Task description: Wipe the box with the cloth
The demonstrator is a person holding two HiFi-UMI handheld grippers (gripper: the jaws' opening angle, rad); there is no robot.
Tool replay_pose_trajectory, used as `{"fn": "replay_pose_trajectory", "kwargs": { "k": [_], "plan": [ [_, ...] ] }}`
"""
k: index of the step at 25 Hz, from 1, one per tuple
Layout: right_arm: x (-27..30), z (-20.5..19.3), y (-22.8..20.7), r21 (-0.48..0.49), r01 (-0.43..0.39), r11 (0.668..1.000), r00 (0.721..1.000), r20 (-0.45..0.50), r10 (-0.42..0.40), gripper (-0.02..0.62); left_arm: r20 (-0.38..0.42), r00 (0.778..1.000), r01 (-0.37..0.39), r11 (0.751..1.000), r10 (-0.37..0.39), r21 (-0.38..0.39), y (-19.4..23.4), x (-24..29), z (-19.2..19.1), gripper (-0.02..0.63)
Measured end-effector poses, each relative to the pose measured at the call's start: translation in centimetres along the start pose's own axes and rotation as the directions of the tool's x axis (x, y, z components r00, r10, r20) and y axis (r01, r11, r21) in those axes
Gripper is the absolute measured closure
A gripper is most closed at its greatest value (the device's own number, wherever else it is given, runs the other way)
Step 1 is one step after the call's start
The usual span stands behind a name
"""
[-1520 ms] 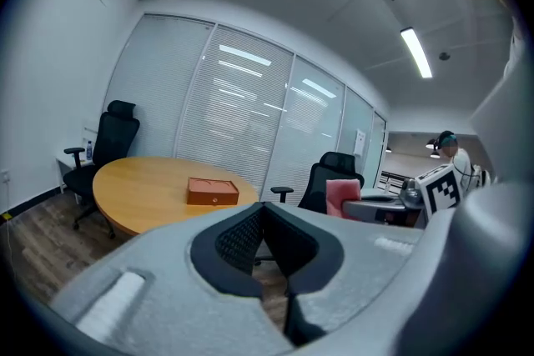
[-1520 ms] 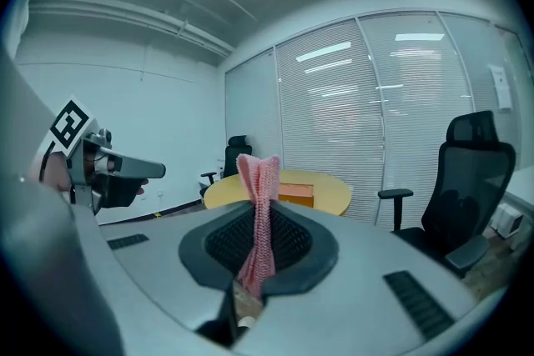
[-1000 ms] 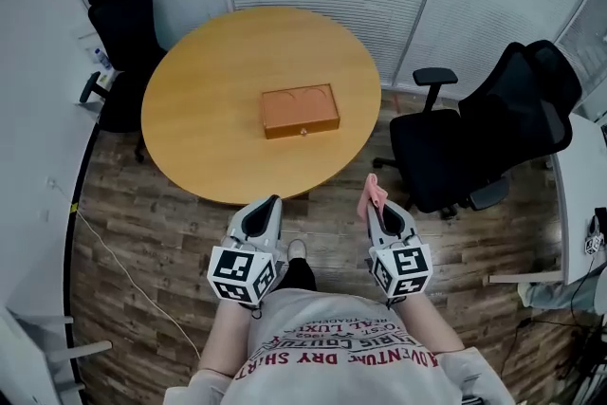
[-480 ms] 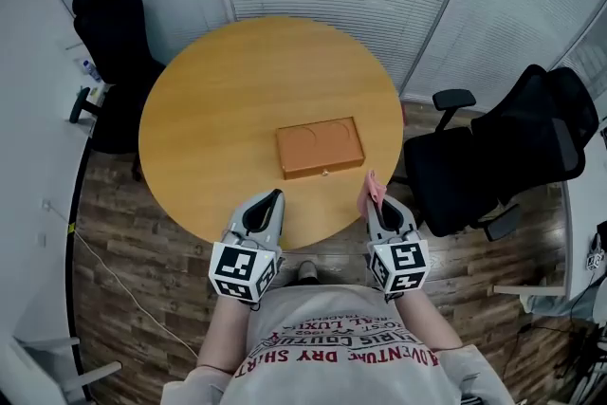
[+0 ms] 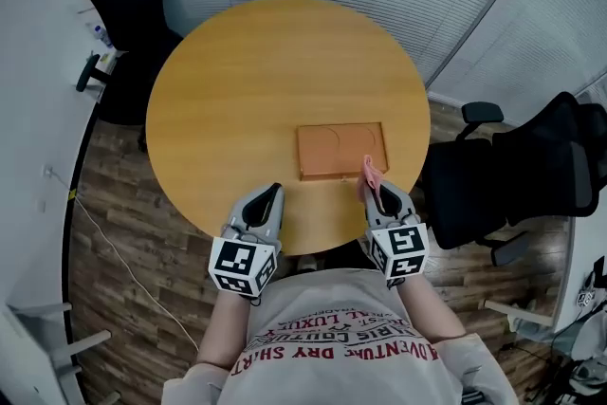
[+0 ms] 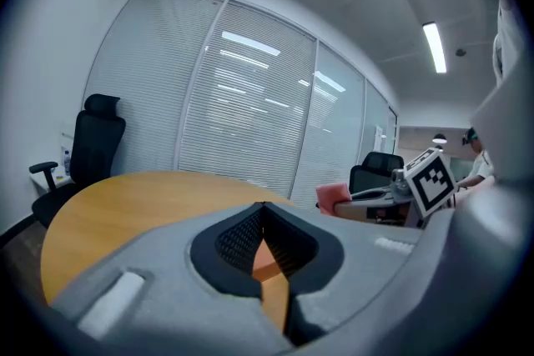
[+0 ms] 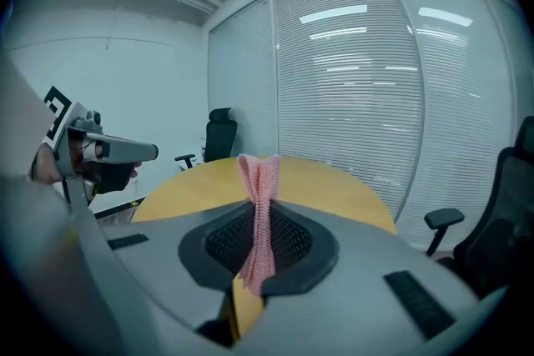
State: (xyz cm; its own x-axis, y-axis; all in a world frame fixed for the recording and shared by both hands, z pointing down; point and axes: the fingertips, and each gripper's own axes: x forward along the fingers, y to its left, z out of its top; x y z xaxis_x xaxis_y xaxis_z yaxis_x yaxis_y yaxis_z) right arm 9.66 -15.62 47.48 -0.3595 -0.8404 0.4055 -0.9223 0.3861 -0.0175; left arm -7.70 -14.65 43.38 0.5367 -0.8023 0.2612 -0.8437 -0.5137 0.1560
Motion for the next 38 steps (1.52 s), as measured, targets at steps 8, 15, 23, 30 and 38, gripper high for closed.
{"fn": "replay_pose_trajectory", "kwargs": {
  "k": [8,15,23,30,38],
  "plan": [
    [8.2,0.9,0.2,-0.059,-0.173,0.983,0.982,-0.091,0.168,0.565,-0.043,0.992,-0.119,0.991,0.117,-0.057,3.6,3.3,-0.4,0.597],
    [14.6,1.0,-0.1,-0.279,-0.284,0.917,0.952,-0.196,0.235,0.565,-0.057,0.976,-0.213,0.973,0.209,-0.090,5.8,5.8,-0.9,0.597],
    [20.8,-1.2,-0.3,-0.427,-0.398,0.812,0.901,-0.348,0.259,0.565,-0.104,0.958,-0.279,0.950,0.266,-0.141,6.9,7.1,-3.1,0.597],
    [24.9,-3.7,0.6,-0.525,-0.478,0.705,0.851,-0.476,0.223,0.565,-0.119,0.945,-0.322,0.933,0.305,-0.163,8.6,6.8,-4.0,0.597],
    [26.0,-4.4,1.9,-0.625,-0.515,0.588,0.830,-0.536,0.157,0.565,-0.144,0.931,-0.359,0.917,0.337,-0.176,9.2,5.7,-4.9,0.597]
  ]
}}
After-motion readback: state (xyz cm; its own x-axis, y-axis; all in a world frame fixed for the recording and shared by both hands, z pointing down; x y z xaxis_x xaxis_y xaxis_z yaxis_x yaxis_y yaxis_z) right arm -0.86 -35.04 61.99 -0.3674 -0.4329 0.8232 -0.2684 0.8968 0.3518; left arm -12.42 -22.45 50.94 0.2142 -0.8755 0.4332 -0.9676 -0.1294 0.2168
